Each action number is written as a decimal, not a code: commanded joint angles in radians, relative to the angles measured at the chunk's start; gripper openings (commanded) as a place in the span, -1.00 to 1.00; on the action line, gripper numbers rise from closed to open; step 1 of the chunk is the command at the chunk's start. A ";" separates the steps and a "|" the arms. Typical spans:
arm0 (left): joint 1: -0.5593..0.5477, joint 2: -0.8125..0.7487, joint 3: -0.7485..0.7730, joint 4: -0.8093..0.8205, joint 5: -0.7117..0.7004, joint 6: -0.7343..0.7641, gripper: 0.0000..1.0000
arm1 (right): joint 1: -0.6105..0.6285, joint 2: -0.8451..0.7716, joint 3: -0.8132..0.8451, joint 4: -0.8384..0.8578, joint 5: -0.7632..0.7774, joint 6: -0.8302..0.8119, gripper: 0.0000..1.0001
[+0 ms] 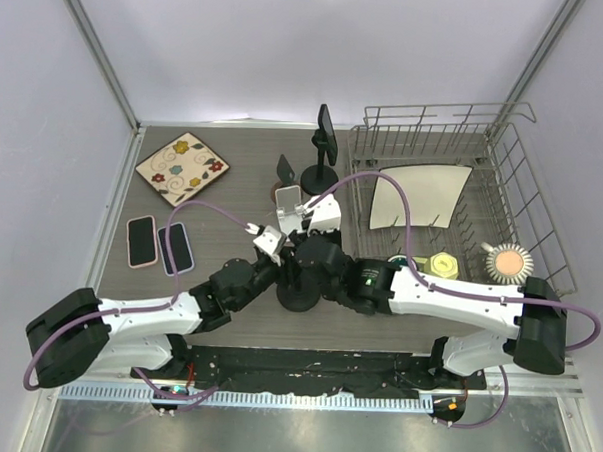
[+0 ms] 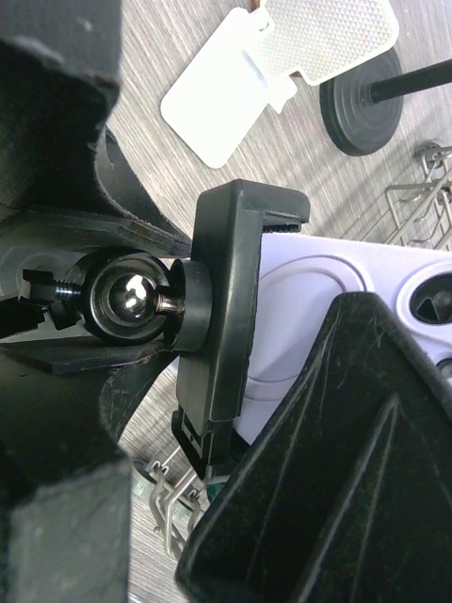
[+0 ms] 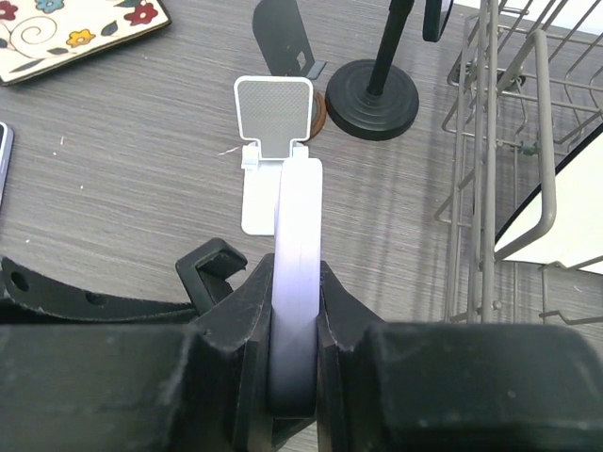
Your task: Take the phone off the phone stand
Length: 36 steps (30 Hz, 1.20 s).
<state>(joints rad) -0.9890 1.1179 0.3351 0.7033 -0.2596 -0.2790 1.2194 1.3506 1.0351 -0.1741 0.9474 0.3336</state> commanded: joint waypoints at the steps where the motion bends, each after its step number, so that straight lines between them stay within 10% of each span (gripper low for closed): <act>1: 0.020 0.037 -0.007 0.007 -0.074 0.027 -1.00 | -0.095 -0.068 -0.010 0.005 0.222 -0.114 -0.99; 16: -0.027 0.085 0.062 -0.073 -0.081 0.080 -0.99 | -0.170 -0.071 -0.043 0.559 0.111 -0.413 -0.99; 29: 0.056 0.310 0.231 0.035 -0.069 0.192 -0.96 | -0.170 -0.435 -0.201 0.435 -0.142 -0.404 -0.99; 36: 0.055 0.248 0.214 0.016 -0.069 0.179 -0.13 | -0.170 -0.504 -0.184 0.340 -0.191 -0.366 -0.99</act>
<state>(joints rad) -0.9398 1.4239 0.5617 0.7341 -0.3111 -0.1211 1.0496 0.8894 0.8196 0.1581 0.8028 -0.0650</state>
